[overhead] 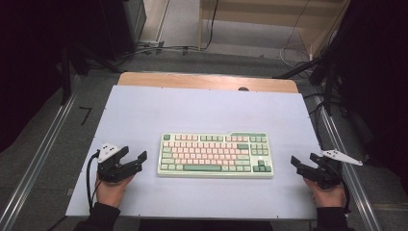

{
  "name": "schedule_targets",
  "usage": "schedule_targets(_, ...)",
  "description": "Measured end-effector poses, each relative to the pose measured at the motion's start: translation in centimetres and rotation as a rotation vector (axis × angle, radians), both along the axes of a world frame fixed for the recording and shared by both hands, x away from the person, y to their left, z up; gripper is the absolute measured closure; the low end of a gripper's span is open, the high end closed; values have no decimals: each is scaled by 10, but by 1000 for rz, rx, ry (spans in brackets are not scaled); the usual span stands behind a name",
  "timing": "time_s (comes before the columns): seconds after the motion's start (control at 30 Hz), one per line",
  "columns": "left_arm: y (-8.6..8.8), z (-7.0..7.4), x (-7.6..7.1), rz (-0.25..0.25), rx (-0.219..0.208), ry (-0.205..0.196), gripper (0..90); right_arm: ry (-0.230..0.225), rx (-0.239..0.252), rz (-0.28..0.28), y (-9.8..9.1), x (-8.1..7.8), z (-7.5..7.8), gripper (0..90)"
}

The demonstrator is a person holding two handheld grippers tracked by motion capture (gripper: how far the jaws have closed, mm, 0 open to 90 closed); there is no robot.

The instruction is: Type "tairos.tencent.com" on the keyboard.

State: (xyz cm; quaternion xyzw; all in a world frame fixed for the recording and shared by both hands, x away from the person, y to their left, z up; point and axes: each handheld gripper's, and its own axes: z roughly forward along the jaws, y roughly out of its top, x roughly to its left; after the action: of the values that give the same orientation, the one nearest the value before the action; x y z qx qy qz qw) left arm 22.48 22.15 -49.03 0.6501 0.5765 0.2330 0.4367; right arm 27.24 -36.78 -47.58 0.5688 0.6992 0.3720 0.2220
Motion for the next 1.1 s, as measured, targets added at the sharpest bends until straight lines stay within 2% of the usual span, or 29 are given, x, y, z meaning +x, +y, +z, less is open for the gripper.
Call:
schedule_targets(0.4, -11, 2, 1, -24, -9, -10, 272, -5, 4, 23, 9, 0, 2, 186)
schedule_targets(0.8, -25, 6, 3, -66, -15, -25, 272, -21, 14, 87, 32, 0, 8, 185)
schedule_targets(1.0, -37, 8, 5, -95, -6, -34, 273, -26, 26, 123, 44, 0, 11, 184)
schedule_targets(1.1, -44, 9, 6, -111, 24, -50, 278, -28, 25, 133, 50, 0, 12, 184)
